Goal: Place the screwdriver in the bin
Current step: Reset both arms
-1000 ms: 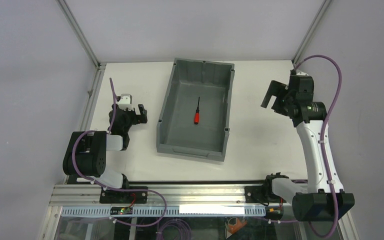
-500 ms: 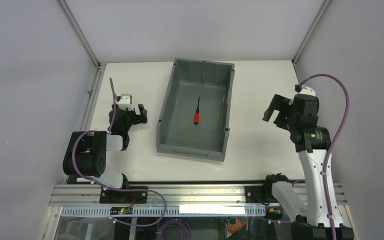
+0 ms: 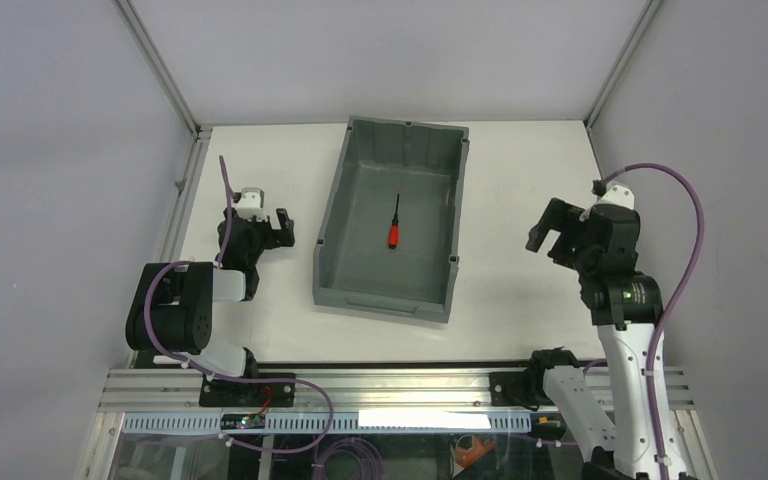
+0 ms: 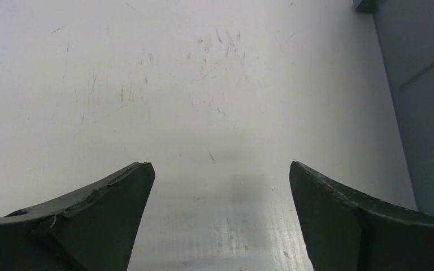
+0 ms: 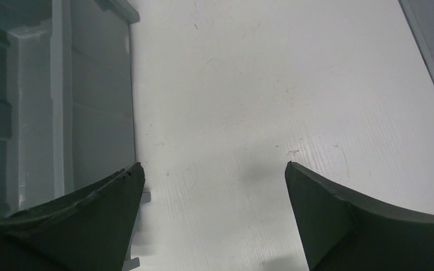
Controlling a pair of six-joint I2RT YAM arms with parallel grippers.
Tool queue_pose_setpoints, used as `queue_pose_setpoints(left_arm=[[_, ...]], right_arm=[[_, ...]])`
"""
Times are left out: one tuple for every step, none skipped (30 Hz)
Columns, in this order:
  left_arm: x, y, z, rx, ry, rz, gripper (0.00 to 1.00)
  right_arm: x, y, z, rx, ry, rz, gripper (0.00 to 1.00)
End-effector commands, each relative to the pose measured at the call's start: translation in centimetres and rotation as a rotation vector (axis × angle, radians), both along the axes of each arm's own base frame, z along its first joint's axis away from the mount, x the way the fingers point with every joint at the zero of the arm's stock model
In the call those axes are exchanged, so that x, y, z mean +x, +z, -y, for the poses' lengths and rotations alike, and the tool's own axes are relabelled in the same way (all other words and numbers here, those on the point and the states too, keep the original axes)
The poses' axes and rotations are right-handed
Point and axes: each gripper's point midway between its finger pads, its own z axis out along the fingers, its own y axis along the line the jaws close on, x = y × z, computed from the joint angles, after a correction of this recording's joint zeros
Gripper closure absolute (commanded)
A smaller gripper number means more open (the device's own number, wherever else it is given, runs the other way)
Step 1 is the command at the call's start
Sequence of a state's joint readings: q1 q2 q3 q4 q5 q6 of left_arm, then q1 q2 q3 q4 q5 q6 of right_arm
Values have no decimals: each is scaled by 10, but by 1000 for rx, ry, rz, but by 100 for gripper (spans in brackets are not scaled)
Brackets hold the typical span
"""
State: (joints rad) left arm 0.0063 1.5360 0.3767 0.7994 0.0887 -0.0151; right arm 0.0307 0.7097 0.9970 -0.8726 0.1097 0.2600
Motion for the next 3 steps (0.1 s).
queue_pose_setpoints(left_arm=[[2,16,6,-15,-22,55,1],[2,16,6,-15,-23,55,1],[2,16,6,-15,-23,54,1]], right_arm=[[7,9,-1,-4,-5,58,1],[7,9,-1,-2,-3,59,1],[7,10,-2,-4,0,64,1]])
